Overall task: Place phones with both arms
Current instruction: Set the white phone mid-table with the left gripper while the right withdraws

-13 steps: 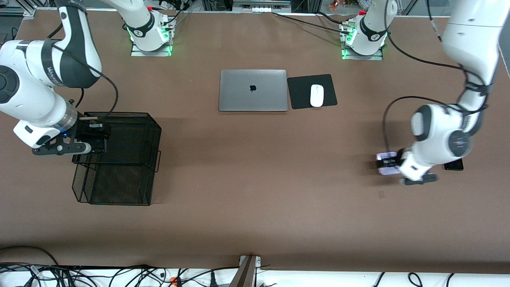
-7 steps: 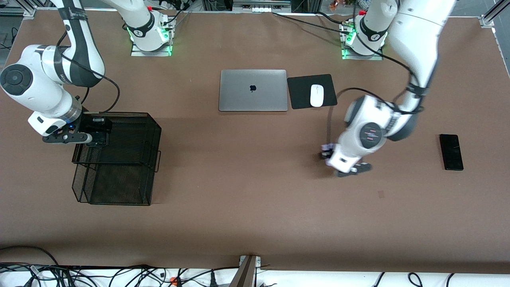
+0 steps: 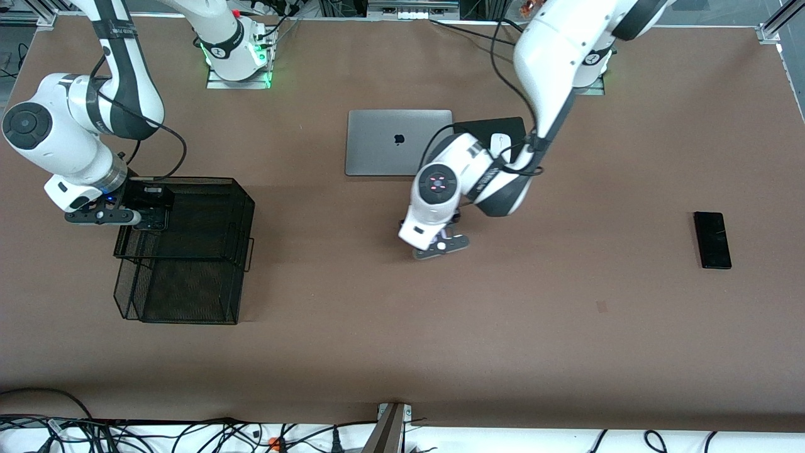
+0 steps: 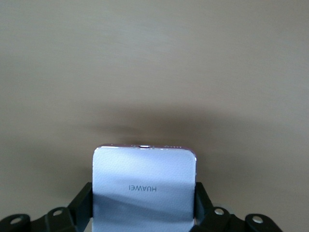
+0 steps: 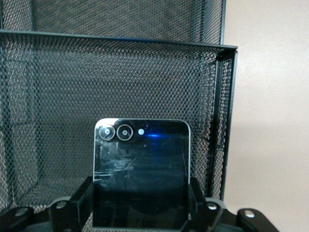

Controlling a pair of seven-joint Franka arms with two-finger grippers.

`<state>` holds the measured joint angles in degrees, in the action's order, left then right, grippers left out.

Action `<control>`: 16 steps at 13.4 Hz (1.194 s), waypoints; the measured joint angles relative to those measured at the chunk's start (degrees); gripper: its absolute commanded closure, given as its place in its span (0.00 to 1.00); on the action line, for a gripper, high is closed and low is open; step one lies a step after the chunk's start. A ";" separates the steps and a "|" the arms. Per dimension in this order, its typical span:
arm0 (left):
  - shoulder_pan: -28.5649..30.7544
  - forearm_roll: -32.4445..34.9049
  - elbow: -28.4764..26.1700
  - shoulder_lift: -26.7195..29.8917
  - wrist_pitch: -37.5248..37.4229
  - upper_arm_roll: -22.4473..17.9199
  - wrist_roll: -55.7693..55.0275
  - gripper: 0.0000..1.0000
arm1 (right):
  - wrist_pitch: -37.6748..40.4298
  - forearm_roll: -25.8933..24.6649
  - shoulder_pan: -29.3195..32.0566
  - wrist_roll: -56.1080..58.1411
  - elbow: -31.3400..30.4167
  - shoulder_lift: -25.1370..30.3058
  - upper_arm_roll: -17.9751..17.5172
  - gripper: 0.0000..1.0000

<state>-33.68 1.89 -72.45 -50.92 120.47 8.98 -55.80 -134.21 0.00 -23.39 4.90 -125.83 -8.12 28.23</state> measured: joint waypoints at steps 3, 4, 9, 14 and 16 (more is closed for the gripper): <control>-3.26 0.02 10.26 -6.09 1.95 -0.62 0.04 1.00 | -0.57 2.67 0.00 0.05 0.00 -1.09 0.07 0.02; -4.54 0.05 12.06 -7.35 3.89 -1.52 0.05 1.00 | -0.70 2.82 0.00 0.05 0.00 -1.30 0.09 0.01; -12.52 0.07 14.16 -12.73 11.39 -11.20 -0.38 1.00 | -0.97 2.87 0.01 0.05 1.12 -1.32 0.21 0.00; -12.62 0.07 14.95 -13.67 13.27 -11.73 -1.78 0.00 | 12.20 3.16 -0.07 0.05 11.80 -1.65 0.19 0.00; -12.66 0.07 15.00 -14.05 15.17 -12.30 -5.37 0.00 | 19.88 5.14 -0.14 0.05 18.47 -2.56 0.12 0.00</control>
<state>-46.34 1.97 -57.45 -64.96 135.63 -3.32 -61.17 -114.33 5.14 -23.53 4.95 -107.36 -10.68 28.35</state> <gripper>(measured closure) 0.084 0.000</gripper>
